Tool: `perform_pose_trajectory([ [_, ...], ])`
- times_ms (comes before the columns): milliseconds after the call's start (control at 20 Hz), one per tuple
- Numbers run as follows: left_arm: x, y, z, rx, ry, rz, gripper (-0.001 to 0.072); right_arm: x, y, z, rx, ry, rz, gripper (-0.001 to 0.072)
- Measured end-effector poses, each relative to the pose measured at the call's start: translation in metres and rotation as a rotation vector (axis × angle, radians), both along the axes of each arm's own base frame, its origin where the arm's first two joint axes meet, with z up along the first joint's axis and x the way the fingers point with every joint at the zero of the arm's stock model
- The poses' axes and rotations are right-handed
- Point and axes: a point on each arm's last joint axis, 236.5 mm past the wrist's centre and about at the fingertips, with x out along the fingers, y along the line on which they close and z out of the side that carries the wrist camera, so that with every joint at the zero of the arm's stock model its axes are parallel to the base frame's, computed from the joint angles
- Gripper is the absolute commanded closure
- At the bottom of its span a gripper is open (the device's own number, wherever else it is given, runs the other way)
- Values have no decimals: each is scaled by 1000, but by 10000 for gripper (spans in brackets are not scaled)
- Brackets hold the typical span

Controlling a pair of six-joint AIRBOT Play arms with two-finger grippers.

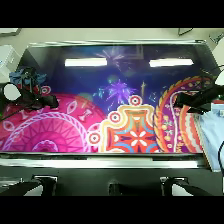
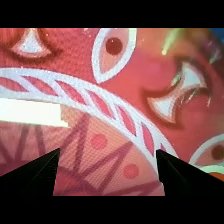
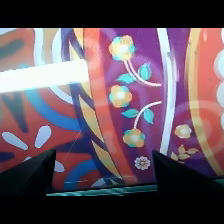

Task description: Fold the clothes and pants, and hang the long-sleeved shirts on hangers.

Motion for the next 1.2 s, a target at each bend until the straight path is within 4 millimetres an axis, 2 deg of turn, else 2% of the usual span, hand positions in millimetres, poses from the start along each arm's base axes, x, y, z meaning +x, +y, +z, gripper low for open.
perform_pose_trajectory([
  [800, 1, 0, 0, -1, -2, 2, 9, 1, 0, 0, 0, -2, -3, 33],
  [1000, 20, -5, 6, -26, -82, 10, 9, 10, -2, 2, -5, -43, -9, 28],
  [1200, 48, -16, 27, -94, -215, 27, 8, 29, -5, 6, -19, -127, -21, 33],
])
